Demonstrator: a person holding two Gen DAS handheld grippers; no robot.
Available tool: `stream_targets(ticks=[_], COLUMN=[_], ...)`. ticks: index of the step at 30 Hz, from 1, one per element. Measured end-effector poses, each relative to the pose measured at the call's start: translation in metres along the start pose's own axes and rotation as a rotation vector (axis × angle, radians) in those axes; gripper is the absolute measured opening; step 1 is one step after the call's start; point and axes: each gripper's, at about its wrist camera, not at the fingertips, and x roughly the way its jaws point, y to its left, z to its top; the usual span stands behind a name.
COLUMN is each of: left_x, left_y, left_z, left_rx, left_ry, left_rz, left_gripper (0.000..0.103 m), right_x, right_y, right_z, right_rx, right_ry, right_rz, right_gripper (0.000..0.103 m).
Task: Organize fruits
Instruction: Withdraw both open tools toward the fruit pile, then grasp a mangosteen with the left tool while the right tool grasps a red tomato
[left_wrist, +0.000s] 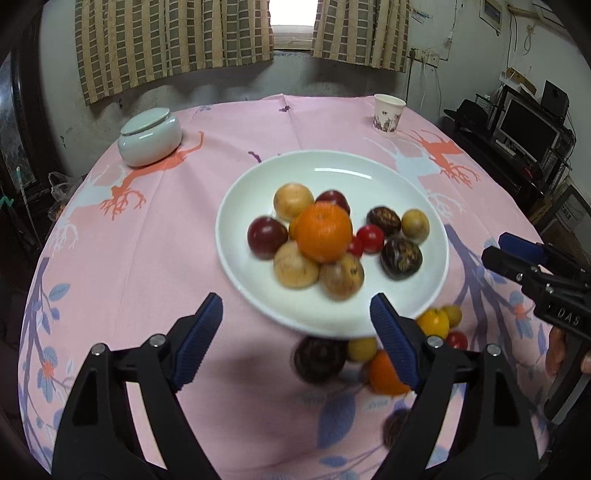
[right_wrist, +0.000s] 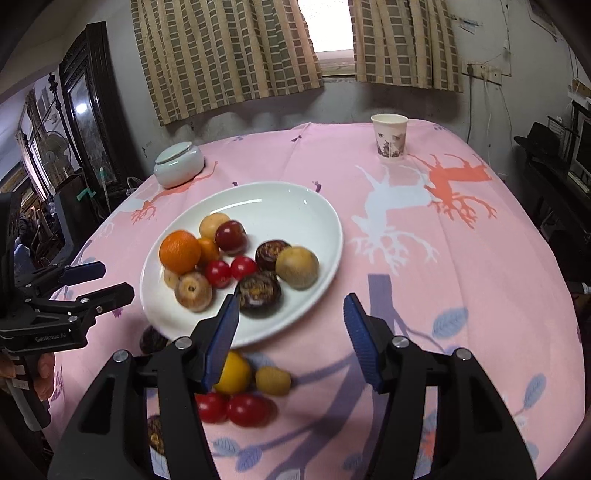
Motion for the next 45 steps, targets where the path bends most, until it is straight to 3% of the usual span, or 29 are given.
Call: stream_targets(ticks=[10,17,21,25,33,36,38,40,45], left_x=[-0.023,-0.021,-0.024,-0.023,-0.010,-0.003,0.002,0.005,0.004], left_y=[-0.005,-0.023,-0.048,-0.068,-0.086,-0.088,-0.087,-0.086,-0.084], left_z=[-0.055,-0.081,-0.089,-0.093,-0.097,-0.098,-0.099,-0.102,-0.103], left_rx=[-0.010,-0.006,0.064,0.120,0.158,0.170,0.162,0.149,0.134], left_ry=[0.020,0.045,0.032,0.034,0.049,0.071,0.091,0.106,0.110], left_rz=[0.017,-0.029,-0.009,-0.019,-0.002,0.000,-0.027,-0.082,-0.104], left_gripper=[0.088,0.089,0.089,0.089,0.087,0.076,0.058,0.046,0.044], right_x=[-0.019,-0.029,-0.029,-0.021,-0.025,-0.025,-0.026,-0.027,-0.025], right_y=[0.004,-0.001,-0.008,-0.011,-0.011,-0.011,-0.010,-0.010,-0.006], right_z=[-0.041,-0.066,-0.076,-0.076,-0.076,-0.076,-0.076,-0.077,-0.078], right_rx=[0.050,0.091,0.101,0.122,0.126,0.123,0.116,0.109,0.086], right_ry=[0.016,0.018,-0.034,0.020,0.005,0.003,-0.001,-0.007,-0.006], right_rz=[0.037,0.049,0.042,0.125,0.146,0.144,0.139,0.132,0.101], right_gripper=[0.061,0.061,0.061,0.061,0.061,0.061,0.061,0.061,0.061])
